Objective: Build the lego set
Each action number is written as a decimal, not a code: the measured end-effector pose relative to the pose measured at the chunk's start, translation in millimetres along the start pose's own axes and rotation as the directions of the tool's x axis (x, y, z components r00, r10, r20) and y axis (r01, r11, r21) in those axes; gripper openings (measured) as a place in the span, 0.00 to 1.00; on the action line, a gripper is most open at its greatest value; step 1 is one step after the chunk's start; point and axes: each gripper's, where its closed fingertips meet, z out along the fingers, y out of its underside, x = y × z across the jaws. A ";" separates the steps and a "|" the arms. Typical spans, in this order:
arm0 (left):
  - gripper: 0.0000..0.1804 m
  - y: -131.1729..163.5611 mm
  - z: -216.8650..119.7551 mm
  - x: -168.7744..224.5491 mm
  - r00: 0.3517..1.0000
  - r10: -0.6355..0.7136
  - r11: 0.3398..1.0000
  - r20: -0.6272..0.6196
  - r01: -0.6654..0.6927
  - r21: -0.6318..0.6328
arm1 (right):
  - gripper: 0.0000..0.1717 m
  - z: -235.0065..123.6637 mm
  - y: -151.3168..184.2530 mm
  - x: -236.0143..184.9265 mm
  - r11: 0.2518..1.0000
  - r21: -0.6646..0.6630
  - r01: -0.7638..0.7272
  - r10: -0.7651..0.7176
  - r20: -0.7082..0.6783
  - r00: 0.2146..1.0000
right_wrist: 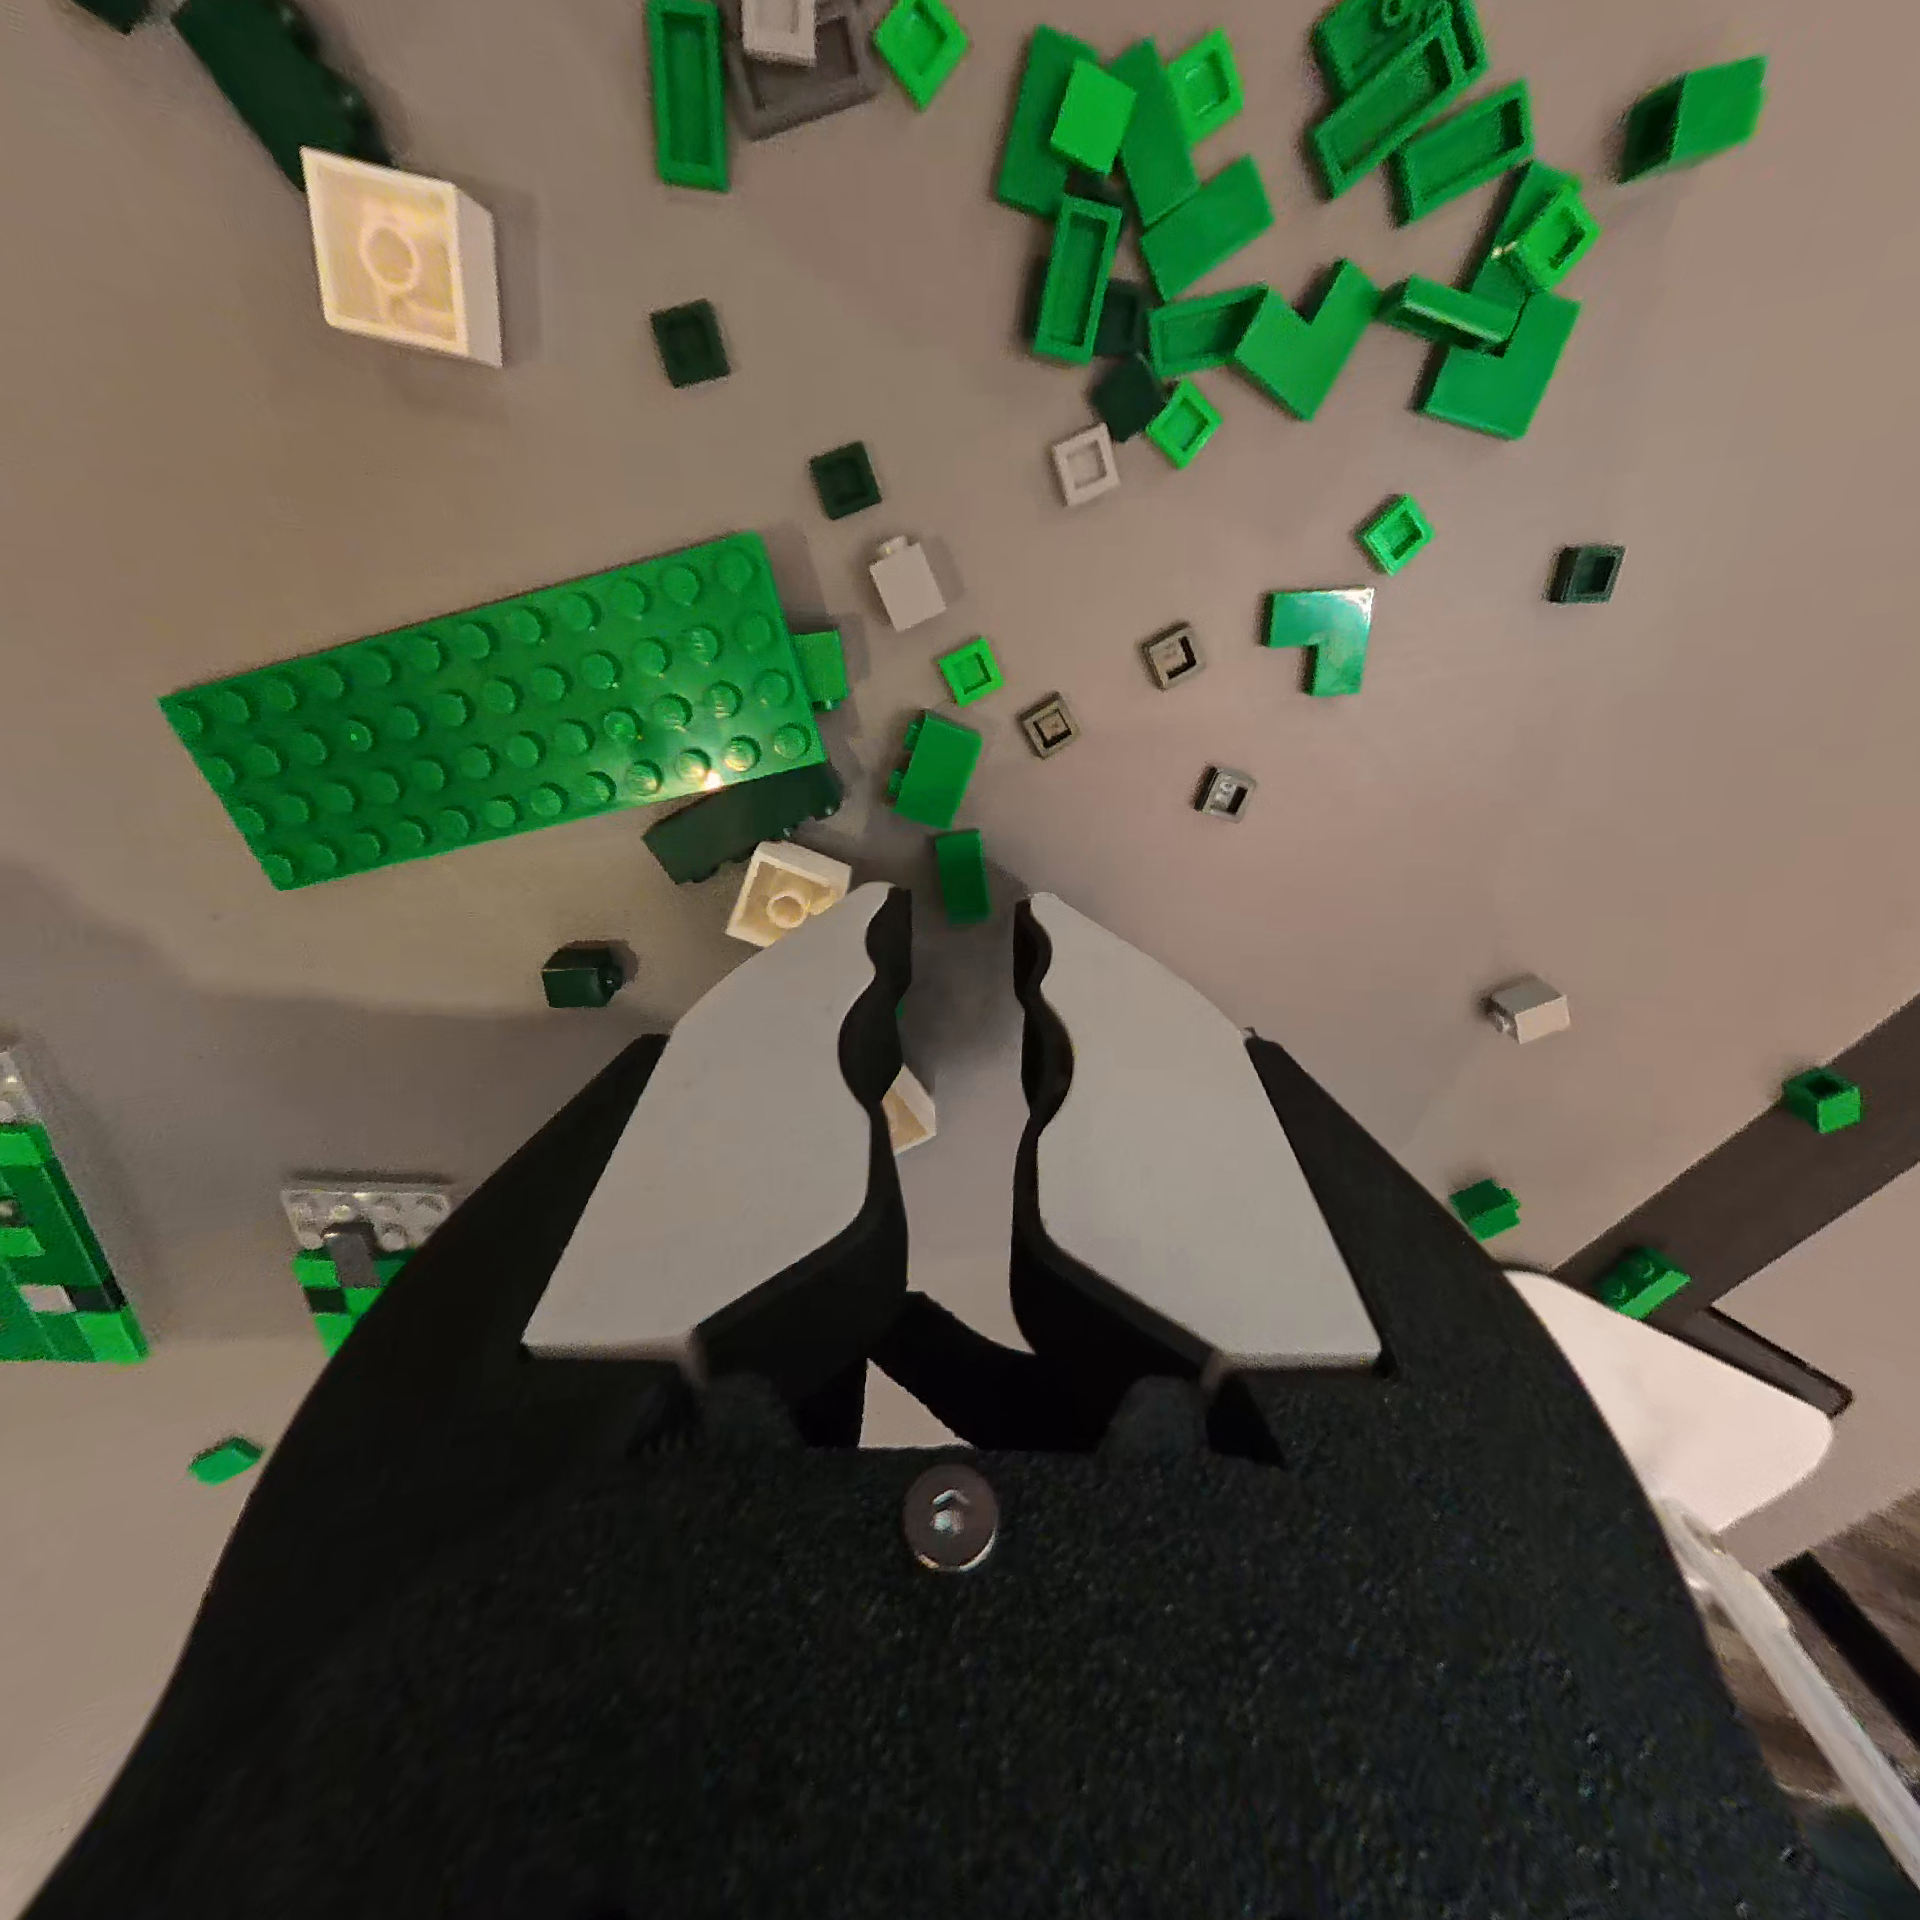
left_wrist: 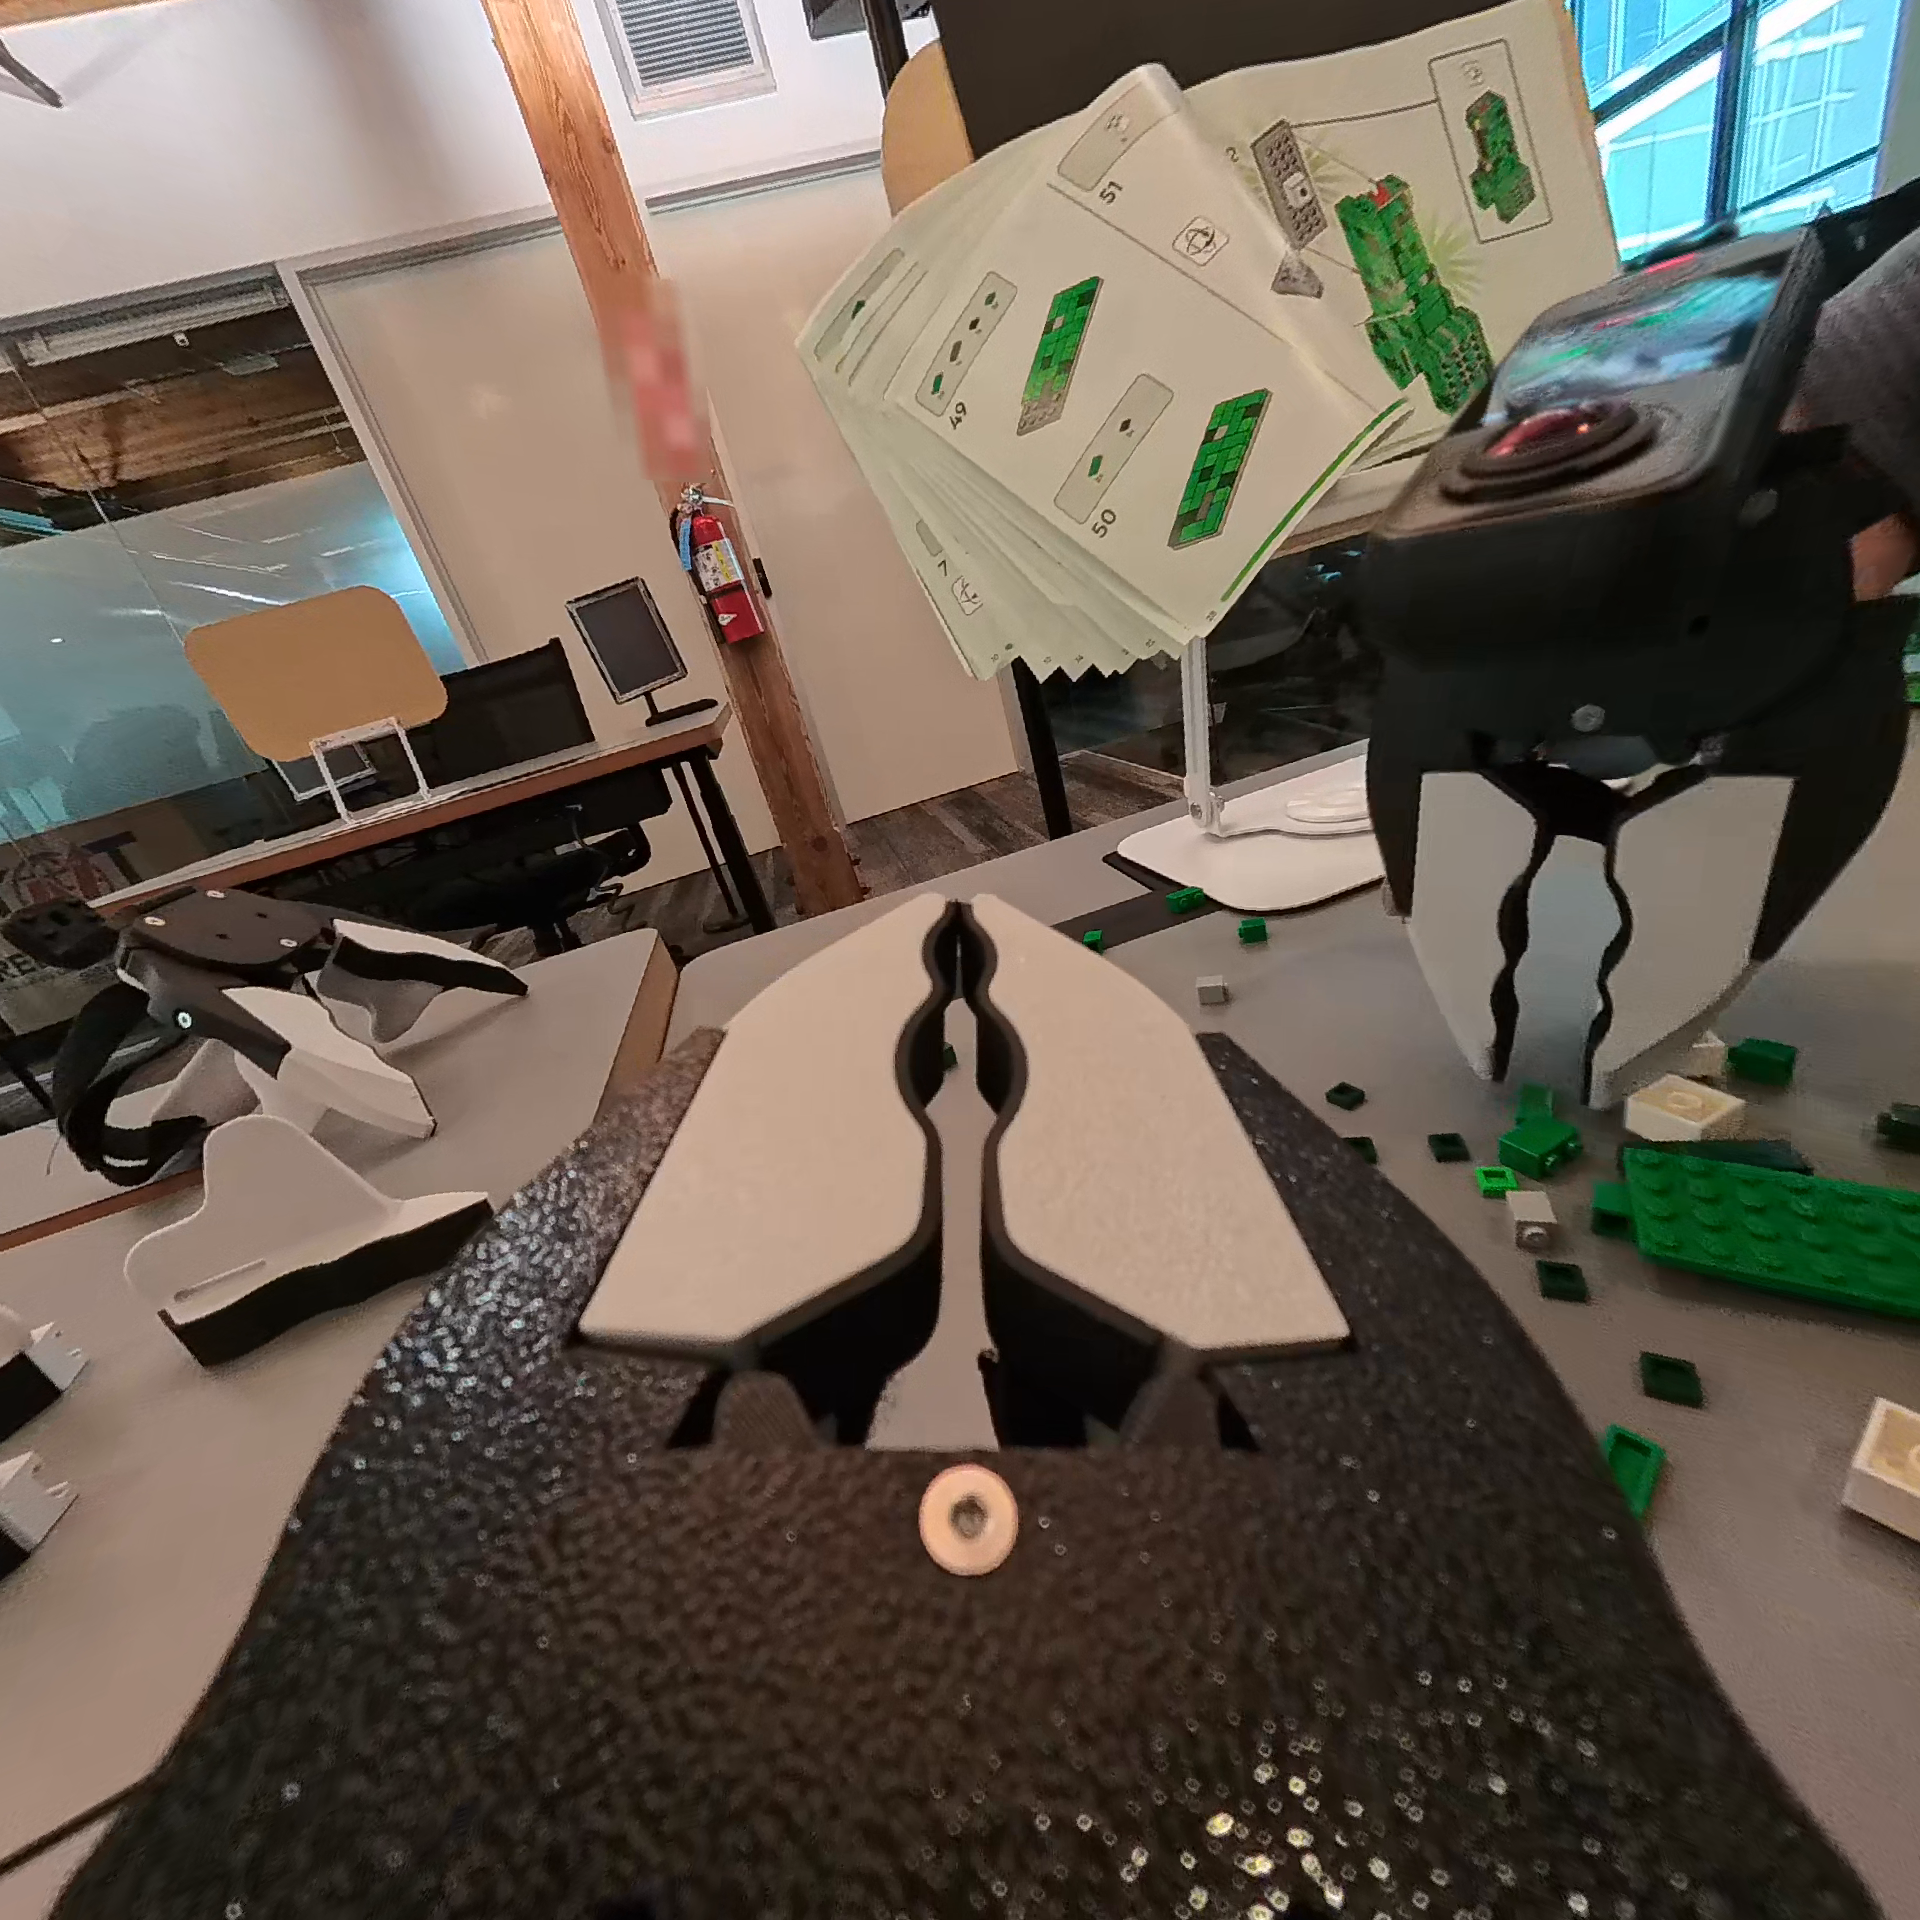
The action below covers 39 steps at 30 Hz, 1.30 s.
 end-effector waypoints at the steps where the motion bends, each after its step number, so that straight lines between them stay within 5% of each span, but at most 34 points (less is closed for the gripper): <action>1: 0.00 0.0 -0.2 0.4 1.000 0.000 1.000 -0.001 0.000 -0.001 | 0.11 0.9 -0.3 0.6 1.000 -0.004 0.014 -0.014 -0.007 1.000; 8: 0.00 1.6 0.3 4.8 0.999 0.024 1.000 -0.021 -0.024 -0.013 | 0.04 0.5 -3.6 3.7 1.000 0.018 0.019 -0.018 -0.055 0.998; 12: 0.04 -3.7 0.0 16.1 0.996 0.053 0.998 -0.073 -0.052 0.022 | 0.04 -30.0 -5.4 -6.9 0.992 0.126 -0.030 0.048 -0.139 0.989; 18: 0.10 -6.2 2.8 54.6 0.962 0.203 0.979 -0.185 -0.198 0.042 | 0.04 -58.0 10.8 -103.9 0.978 0.181 -0.101 0.114 -0.061 0.992; 25: 0.11 -21.1 -7.8 138.8 0.897 0.247 0.969 -0.367 -0.238 0.071 | 0.04 -35.1 36.9 -182.7 0.988 0.107 -0.109 0.116 -0.064 0.991; 31: 0.15 -20.4 -49.6 253.7 0.701 0.331 0.929 -0.632 -0.359 0.088 | 0.04 -32.3 30.6 -191.0 0.984 0.154 -0.093 0.105 -0.075 0.992; 35: 0.15 -19.3 -64.2 283.2 0.640 0.399 0.892 -0.657 -0.436 0.118 | 0.04 -29.3 23.2 -193.9 0.987 0.156 -0.038 0.049 -0.069 0.996; 39: 0.15 -15.1 -62.5 277.0 0.667 0.345 0.909 -0.661 -0.412 0.058 | 0.04 -24.7 23.4 -197.1 0.993 0.119 -0.012 0.018 -0.054 0.998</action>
